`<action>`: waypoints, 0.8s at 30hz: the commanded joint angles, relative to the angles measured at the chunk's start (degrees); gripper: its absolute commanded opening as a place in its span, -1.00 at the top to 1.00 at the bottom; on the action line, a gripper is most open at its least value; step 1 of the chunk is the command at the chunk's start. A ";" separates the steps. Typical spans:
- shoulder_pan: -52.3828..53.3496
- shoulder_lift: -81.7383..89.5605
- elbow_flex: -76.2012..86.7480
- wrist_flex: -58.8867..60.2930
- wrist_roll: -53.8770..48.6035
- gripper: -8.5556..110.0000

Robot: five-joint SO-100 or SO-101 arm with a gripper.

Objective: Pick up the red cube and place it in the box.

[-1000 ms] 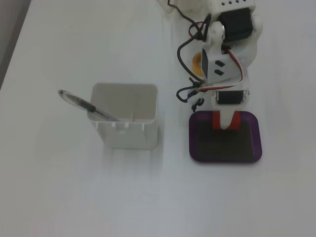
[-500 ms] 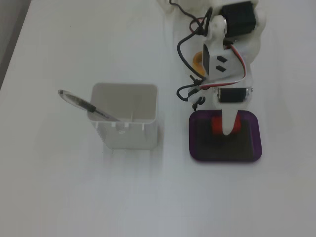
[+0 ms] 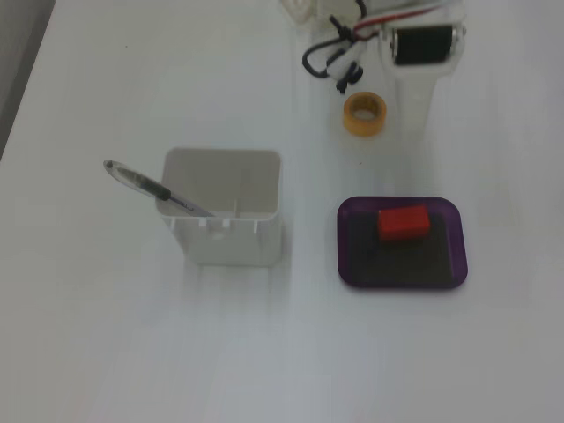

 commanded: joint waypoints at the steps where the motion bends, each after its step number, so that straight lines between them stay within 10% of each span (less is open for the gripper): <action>1: 0.70 10.81 2.46 1.32 -1.76 0.51; 24: 12.57 78.57 85.08 -20.30 -4.48 0.51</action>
